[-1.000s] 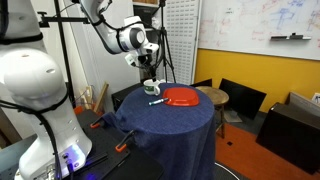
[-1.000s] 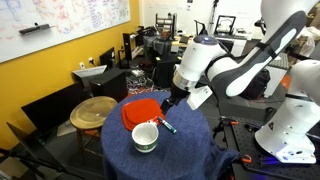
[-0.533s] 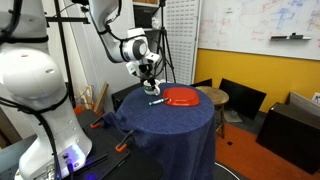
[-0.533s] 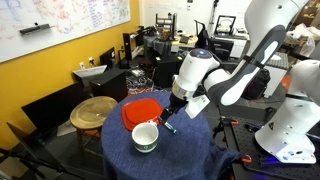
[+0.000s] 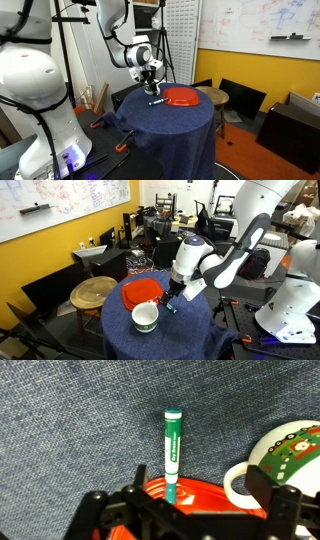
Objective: Place the green marker inside the mug
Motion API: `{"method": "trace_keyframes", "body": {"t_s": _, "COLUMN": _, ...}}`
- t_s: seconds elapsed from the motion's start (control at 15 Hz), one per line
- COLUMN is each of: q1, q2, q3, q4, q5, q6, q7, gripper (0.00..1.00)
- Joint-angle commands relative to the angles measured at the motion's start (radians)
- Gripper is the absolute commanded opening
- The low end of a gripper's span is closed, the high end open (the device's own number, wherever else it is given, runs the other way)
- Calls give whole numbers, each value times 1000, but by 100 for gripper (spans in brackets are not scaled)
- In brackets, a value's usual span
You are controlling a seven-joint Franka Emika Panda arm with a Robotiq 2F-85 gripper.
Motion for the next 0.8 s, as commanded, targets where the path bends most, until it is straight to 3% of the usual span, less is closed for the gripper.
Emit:
{"method": "trace_keyframes", "body": {"t_s": 0.0, "q1": -4, "q2": 65, "q3": -15, "q4": 50, "q5": -1, "q6": 31, "q7": 6, "gripper": 100}}
{"method": "trace_keyframes", "body": {"t_s": 0.33, "q1": 37, "q2": 128, "q3": -98, "q4": 96, "q5": -56, "q6": 86, "q7": 31, "gripper": 100}}
{"method": "trace_keyframes", "body": {"t_s": 0.73, "q1": 33, "q2": 184, "q3": -104, "q4": 122, "q5": -37, "q6": 116, "q7": 12, "gripper": 100}}
